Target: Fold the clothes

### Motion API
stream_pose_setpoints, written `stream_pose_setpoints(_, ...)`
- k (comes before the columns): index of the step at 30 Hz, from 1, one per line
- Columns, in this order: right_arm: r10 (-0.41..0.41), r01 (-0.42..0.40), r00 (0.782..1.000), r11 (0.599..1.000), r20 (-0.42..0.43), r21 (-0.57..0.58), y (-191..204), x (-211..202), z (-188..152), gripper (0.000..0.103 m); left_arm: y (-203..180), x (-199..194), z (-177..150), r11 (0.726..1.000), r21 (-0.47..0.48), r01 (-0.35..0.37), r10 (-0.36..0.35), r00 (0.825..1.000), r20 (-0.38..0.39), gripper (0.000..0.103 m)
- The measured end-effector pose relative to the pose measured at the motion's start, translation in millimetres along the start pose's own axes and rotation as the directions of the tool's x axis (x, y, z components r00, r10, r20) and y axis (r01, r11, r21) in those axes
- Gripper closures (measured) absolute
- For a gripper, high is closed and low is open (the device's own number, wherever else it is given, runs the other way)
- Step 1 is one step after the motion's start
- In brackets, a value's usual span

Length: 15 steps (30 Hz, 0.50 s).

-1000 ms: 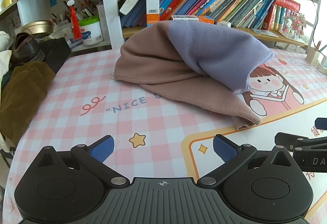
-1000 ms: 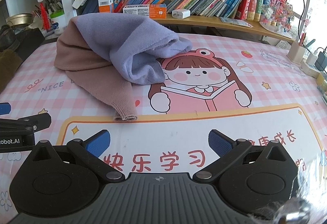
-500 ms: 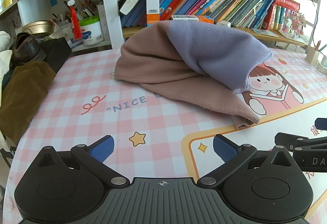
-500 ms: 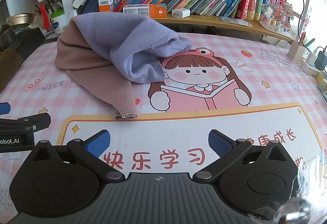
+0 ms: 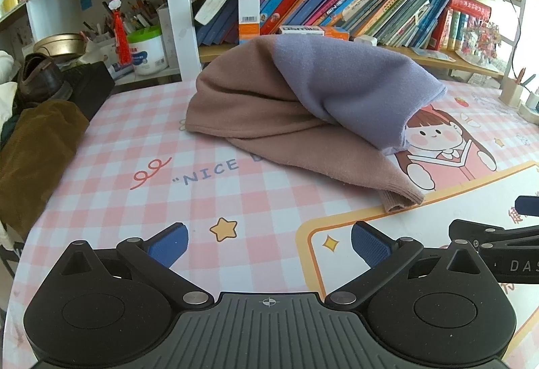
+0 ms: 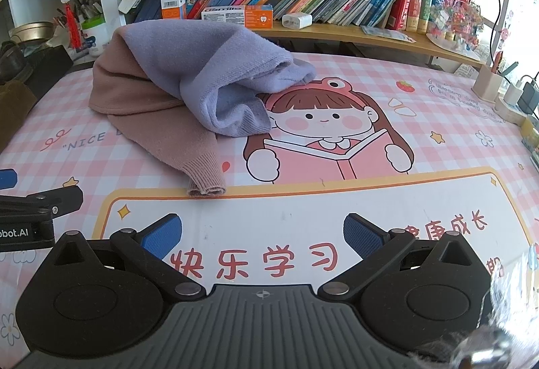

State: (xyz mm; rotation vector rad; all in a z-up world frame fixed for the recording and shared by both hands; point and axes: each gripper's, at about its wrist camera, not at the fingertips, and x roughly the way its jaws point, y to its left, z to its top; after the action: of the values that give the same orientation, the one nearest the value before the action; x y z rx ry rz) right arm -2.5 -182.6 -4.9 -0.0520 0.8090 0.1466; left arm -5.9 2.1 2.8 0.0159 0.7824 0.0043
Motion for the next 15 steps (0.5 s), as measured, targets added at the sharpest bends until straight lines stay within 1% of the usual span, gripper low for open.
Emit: stream_pose_setpoints(15, 0.005, -0.005, 1.000, 1.000, 0.001, -0.009, 3.2, -0.6, 0.0, 0.000, -1.2, -0.2, -0.5, 1.000, 0.006, 0.017, -0.017, 1.000, -0.009, 0.000)
